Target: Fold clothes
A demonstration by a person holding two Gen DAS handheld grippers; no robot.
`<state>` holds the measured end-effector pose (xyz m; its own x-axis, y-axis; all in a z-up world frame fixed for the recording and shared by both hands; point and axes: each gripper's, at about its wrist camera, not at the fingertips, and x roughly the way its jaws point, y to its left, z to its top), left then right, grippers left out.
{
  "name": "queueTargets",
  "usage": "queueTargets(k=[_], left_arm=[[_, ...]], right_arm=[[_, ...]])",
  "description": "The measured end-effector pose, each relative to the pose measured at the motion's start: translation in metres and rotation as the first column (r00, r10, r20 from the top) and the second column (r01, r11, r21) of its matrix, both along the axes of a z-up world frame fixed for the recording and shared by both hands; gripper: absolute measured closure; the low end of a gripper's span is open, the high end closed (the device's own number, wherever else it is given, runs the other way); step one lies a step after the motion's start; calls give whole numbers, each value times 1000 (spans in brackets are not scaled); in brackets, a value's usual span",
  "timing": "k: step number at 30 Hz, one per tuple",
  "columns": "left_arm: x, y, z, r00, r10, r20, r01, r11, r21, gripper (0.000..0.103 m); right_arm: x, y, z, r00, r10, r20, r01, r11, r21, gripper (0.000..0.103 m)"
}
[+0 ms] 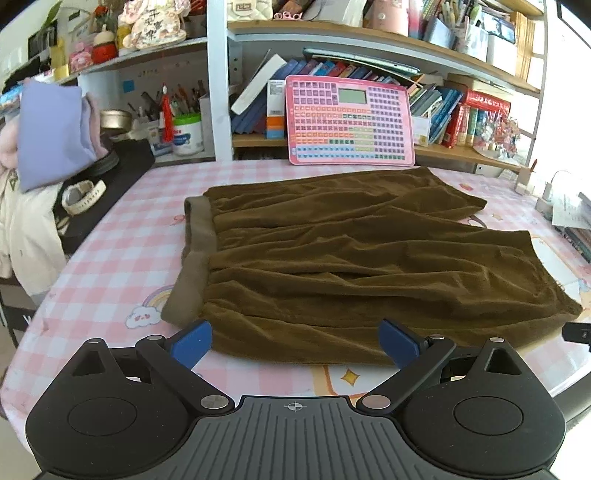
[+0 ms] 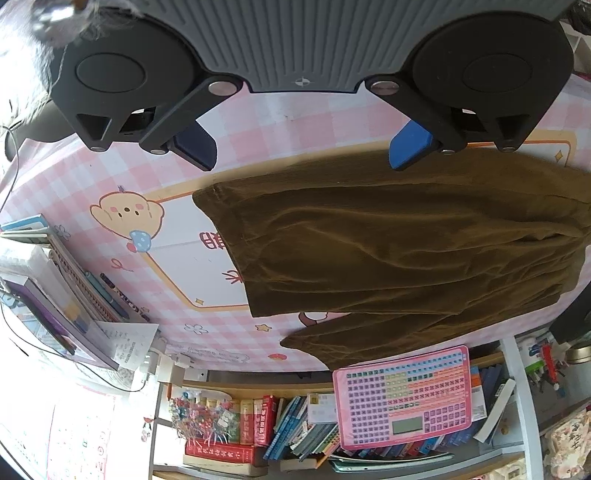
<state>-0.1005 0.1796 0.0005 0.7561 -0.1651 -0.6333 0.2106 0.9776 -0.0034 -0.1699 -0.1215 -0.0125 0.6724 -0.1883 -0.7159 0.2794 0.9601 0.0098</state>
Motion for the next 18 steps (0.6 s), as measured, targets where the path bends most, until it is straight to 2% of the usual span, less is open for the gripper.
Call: queueTargets(k=[2, 12, 18], left_arm=[[0, -2, 0, 1000, -7, 4, 7, 1000, 14, 4], [-5, 0, 5, 998, -49, 51, 51, 998, -32, 4], [-4, 3, 5, 997, -52, 48, 54, 998, -36, 4]], right_arm=[[0, 3, 2, 1000, 10, 1, -10, 1000, -2, 2], [0, 16, 9, 999, 49, 5, -49, 999, -11, 0], [0, 18, 9, 997, 75, -22, -75, 997, 31, 0]])
